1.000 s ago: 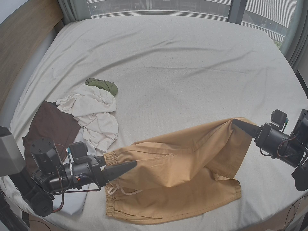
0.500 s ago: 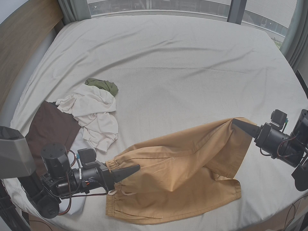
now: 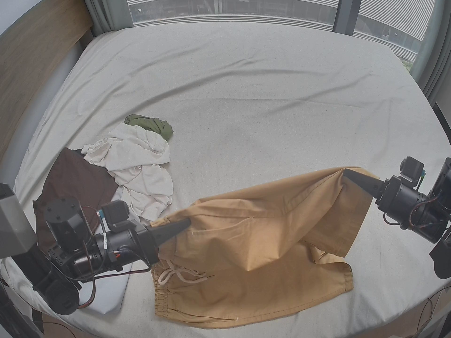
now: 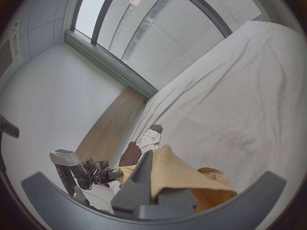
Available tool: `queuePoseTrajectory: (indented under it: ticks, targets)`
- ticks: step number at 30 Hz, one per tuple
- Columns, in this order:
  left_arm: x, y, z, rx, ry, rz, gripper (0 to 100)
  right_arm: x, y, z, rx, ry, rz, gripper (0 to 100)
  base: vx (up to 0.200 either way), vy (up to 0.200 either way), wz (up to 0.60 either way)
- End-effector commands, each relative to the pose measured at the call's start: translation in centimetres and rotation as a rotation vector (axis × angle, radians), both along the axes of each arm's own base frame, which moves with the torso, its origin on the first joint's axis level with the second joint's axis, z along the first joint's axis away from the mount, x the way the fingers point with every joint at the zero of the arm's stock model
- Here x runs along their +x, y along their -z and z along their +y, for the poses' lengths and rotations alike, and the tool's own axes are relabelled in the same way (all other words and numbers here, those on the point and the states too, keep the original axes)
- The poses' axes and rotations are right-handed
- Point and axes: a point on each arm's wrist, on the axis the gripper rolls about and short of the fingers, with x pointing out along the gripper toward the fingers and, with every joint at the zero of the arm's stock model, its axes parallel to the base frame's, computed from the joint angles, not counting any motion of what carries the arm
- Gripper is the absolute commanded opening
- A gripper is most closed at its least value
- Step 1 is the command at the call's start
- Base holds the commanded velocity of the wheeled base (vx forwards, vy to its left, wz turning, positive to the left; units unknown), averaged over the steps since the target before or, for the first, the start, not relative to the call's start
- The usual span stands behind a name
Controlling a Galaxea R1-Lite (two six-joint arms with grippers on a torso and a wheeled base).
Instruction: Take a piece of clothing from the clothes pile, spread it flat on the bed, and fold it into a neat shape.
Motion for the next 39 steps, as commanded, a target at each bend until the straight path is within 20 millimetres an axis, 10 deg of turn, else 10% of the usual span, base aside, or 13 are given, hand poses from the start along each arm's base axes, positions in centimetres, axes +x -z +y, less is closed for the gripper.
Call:
queuePoseTrajectory:
  ticks: [1,39]
  targets:
    - [-0.1,-3.6,1.2,-0.077,-0.043,-0.123,0,-0.9,-1.4,-0.3,0.028,-0.021,-0.046,0,0.000,0.000,0.00]
    - [2.5,-2.4,4.1,-0.015,-0.092,-0.137,0,-0.5,-2.8,-3.7,0.035,0.047,-0.097,0,0.000,0.000,0.00]
